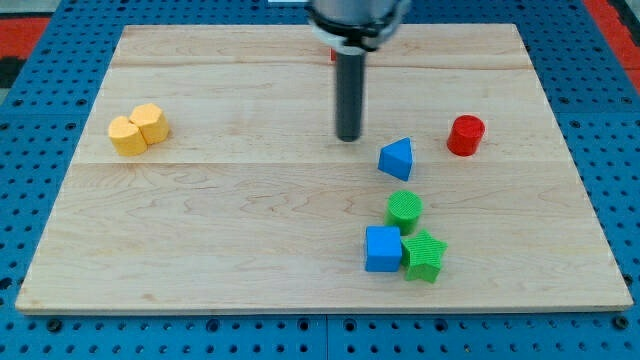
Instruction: Slide the blue triangle towards the bottom left
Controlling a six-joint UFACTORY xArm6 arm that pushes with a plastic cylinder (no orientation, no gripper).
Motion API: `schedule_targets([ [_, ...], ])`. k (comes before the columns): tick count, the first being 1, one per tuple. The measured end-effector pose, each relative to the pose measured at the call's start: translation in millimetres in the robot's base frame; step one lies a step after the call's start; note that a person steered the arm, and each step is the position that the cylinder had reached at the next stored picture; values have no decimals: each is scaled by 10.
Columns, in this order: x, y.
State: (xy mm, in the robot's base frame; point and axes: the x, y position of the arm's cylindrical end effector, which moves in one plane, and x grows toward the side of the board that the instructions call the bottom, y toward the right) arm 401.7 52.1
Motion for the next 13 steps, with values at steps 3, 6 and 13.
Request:
schedule_targets([
  [3, 341, 796],
  [6, 662, 731],
  [13, -417, -229],
])
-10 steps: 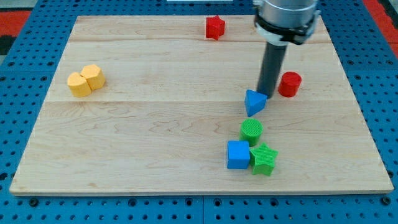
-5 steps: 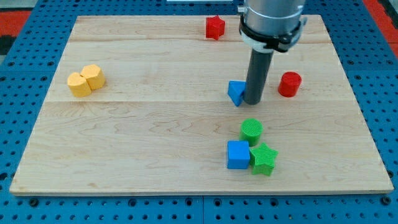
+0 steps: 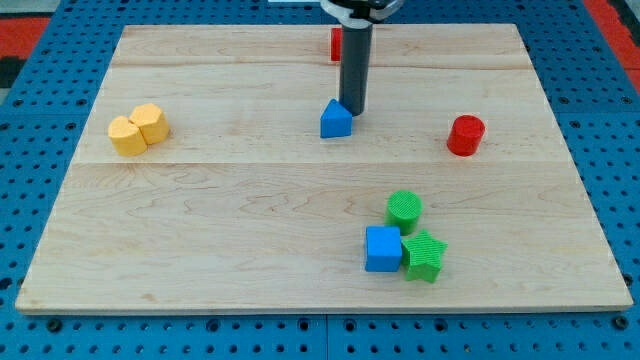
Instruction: Slide the blue triangle towards the bottom left
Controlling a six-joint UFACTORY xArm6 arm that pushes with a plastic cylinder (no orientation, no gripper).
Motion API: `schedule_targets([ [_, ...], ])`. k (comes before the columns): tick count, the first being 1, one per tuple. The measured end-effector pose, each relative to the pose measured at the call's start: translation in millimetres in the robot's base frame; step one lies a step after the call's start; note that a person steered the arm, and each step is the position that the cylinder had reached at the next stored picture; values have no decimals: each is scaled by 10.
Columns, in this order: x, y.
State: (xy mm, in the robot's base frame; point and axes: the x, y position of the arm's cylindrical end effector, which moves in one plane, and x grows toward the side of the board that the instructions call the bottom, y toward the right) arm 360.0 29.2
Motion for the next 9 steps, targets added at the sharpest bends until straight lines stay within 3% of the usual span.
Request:
schedule_targets([
  [4, 718, -483],
  [9, 1289, -2054],
])
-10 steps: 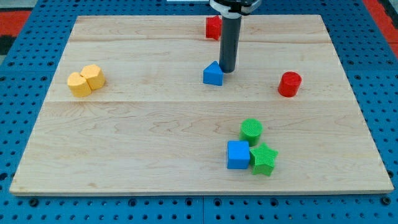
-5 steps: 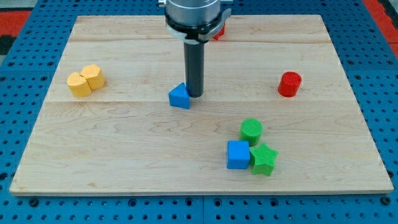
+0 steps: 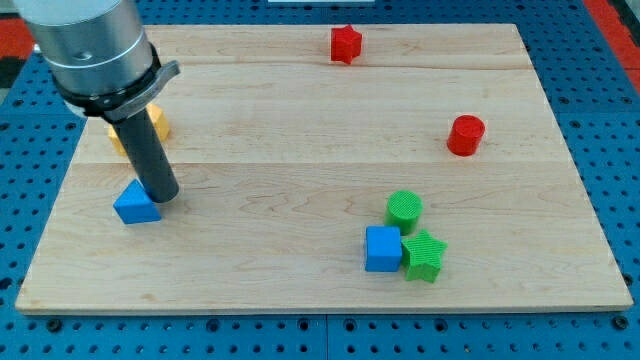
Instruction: Slide the blue triangle towards the bottom left
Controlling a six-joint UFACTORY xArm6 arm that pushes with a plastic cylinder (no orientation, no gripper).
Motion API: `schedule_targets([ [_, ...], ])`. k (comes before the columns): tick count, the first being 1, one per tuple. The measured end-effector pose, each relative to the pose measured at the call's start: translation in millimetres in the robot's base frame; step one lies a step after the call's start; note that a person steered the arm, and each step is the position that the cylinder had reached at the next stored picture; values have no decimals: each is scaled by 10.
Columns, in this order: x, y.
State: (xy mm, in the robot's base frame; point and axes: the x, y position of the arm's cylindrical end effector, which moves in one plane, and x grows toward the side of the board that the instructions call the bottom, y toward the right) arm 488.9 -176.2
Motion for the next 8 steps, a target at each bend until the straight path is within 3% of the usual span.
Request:
schedule_targets([
  [4, -95, -383],
  [8, 227, -537],
])
